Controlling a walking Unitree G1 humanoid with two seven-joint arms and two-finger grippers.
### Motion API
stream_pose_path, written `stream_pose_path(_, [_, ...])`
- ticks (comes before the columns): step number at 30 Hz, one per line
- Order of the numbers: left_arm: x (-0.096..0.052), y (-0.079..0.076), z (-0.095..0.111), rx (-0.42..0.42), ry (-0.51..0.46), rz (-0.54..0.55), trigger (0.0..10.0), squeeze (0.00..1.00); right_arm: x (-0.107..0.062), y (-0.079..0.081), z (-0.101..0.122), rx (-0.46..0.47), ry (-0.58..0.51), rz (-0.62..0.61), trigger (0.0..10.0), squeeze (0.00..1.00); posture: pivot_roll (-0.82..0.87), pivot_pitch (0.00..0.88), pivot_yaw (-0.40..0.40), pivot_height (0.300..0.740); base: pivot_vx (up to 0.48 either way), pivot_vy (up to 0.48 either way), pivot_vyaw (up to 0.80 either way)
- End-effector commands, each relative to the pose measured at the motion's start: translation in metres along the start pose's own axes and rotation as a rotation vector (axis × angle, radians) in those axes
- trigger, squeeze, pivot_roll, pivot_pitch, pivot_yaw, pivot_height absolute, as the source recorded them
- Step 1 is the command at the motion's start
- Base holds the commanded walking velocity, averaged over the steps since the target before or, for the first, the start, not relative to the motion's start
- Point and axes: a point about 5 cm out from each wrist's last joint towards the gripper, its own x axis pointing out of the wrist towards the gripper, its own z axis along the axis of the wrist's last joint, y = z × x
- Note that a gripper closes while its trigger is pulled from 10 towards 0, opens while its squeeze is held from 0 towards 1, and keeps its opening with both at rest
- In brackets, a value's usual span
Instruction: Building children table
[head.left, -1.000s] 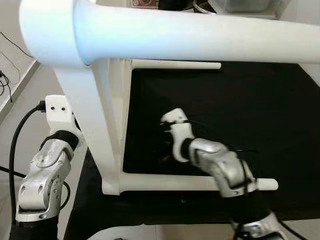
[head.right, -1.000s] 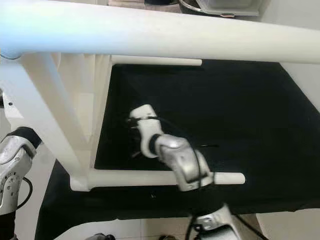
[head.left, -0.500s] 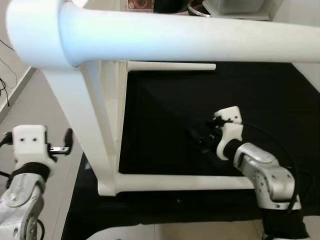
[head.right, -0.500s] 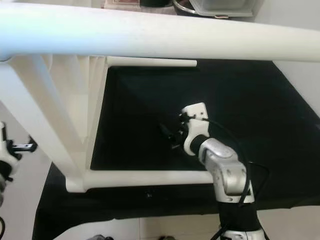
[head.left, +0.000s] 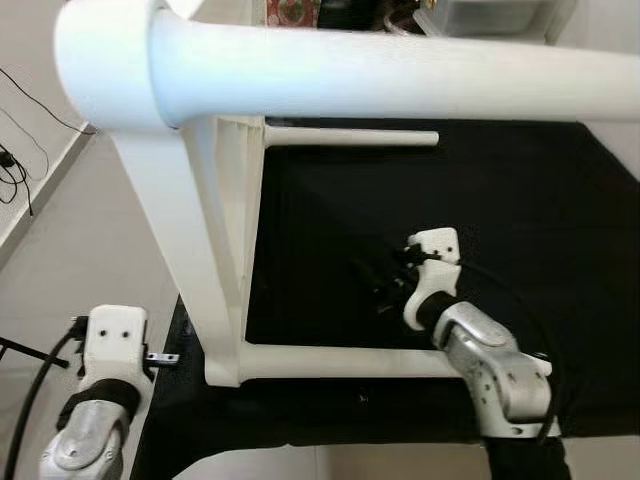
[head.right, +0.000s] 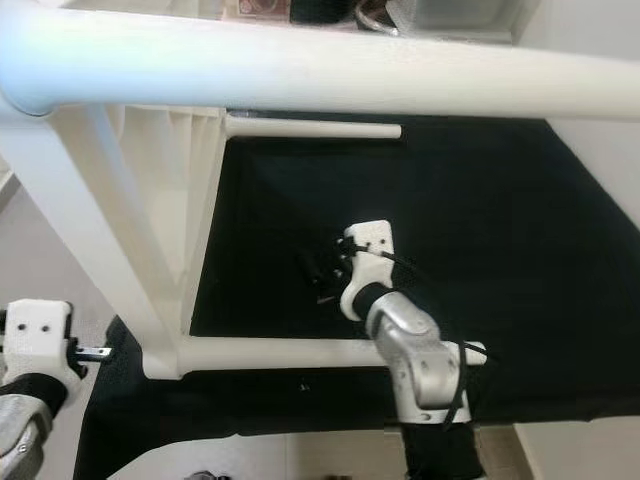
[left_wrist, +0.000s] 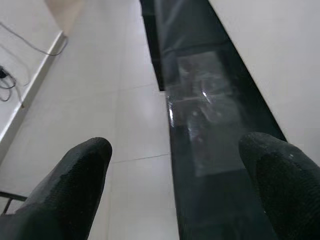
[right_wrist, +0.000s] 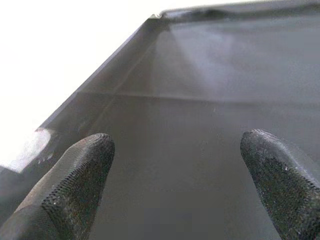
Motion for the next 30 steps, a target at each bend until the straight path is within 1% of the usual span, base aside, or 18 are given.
stream_pose_path(1, [-0.003, 0.001, -0.003, 0.006, 0.017, 0.004, 10.0, 0.00, -0.001, 0.004, -0.001, -0.004, -0.011, 0.005, 10.0, 0.00, 0.06, 0.115, -0.009, 0.740, -0.382, 0.000, 0.00])
stream_pose_path(8, [-0.003, -0.001, 0.000, -0.001, 0.004, -0.001, 10.0, 0.00, -0.001, 0.003, -0.004, -0.015, -0.006, -0.002, 10.0, 0.00, 0.06, 0.113, -0.009, 0.740, -0.388, 0.000, 0.00])
stream_pose_path(11, [-0.005, -0.007, 0.000, -0.007, 0.000, -0.024, 10.0, 0.00, -0.001, 0.000, -0.011, -0.069, 0.001, -0.052, 10.0, 0.00, 0.06, 0.112, -0.007, 0.740, -0.364, 0.000, 0.00])
stream_pose_path(13, [-0.005, -0.017, 0.003, -0.008, -0.038, -0.105, 10.0, 0.00, -0.002, -0.003, -0.018, -0.134, 0.012, -0.102, 10.0, 0.00, 0.06, 0.108, -0.007, 0.740, 0.000, 0.000, 0.00])
stream_pose_path(14, [-0.005, -0.017, 0.003, -0.008, -0.038, -0.105, 10.0, 0.00, -0.002, -0.003, -0.018, -0.134, 0.012, -0.102, 10.0, 0.00, 0.06, 0.108, -0.007, 0.740, 0.000, 0.000, 0.00])
stream_pose_path(16, [-0.002, -0.031, 0.006, -0.036, -0.064, -0.214, 10.0, 0.00, -0.003, -0.003, -0.023, -0.171, 0.019, -0.126, 10.0, 0.00, 0.05, 0.104, -0.008, 0.740, 0.000, 0.000, 0.00])
stream_pose_path(17, [-0.002, -0.031, 0.006, -0.036, -0.064, -0.214, 10.0, 0.00, -0.003, -0.003, -0.023, -0.171, 0.019, -0.126, 10.0, 0.00, 0.05, 0.104, -0.008, 0.740, 0.000, 0.000, 0.00])
stream_pose_path(19, [0.005, -0.045, 0.011, -0.079, -0.092, -0.301, 10.0, 0.00, -0.003, -0.002, -0.023, -0.186, 0.010, -0.146, 10.0, 0.00, 0.04, 0.098, -0.008, 0.740, 0.000, 0.000, 0.00])
stream_pose_path(20, [0.005, -0.045, 0.011, -0.079, -0.092, -0.301, 10.0, 0.00, -0.003, -0.002, -0.023, -0.186, 0.010, -0.146, 10.0, 0.00, 0.04, 0.098, -0.008, 0.740, 0.000, 0.000, 0.00])
stream_pose_path(22, [0.017, -0.058, 0.015, -0.136, -0.113, -0.341, 10.0, 0.00, -0.005, -0.005, -0.022, -0.185, -0.004, -0.183, 10.0, 0.00, 0.03, 0.090, -0.013, 0.740, 0.000, 0.000, 0.00])
stream_pose_path(23, [0.017, -0.058, 0.015, -0.136, -0.113, -0.341, 10.0, 0.00, -0.005, -0.005, -0.022, -0.185, -0.004, -0.183, 10.0, 0.00, 0.03, 0.090, -0.013, 0.740, 0.000, 0.000, 0.00])
stream_pose_path(24, [0.028, -0.066, 0.013, -0.161, -0.102, -0.341, 10.0, 0.00, -0.008, -0.010, -0.022, -0.181, -0.017, -0.240, 10.0, 0.00, 0.01, 0.084, -0.017, 0.740, 0.000, 0.000, 0.00])
stream_pose_path(26, [0.032, -0.072, 0.007, -0.156, -0.080, -0.347, 10.0, 0.00, -0.014, -0.015, -0.025, -0.183, -0.022, -0.297, 10.0, 0.00, 0.00, 0.080, -0.016, 0.740, 0.000, 0.000, 0.00])
stream_pose_path(28, [0.032, -0.072, 0.005, -0.160, -0.074, -0.339, 10.0, 0.00, -0.022, -0.018, -0.028, -0.195, -0.020, -0.330, 10.0, 0.00, -0.01, 0.077, -0.022, 0.740, 0.000, 0.000, 0.00])
stream_pose_path(30, [0.032, -0.072, 0.005, -0.160, -0.074, -0.339, 10.0, 0.00, -0.022, -0.018, -0.028, -0.195, -0.020, -0.330, 10.0, 0.00, -0.01, 0.077, -0.022, 0.740, 0.000, 0.000, 0.00])
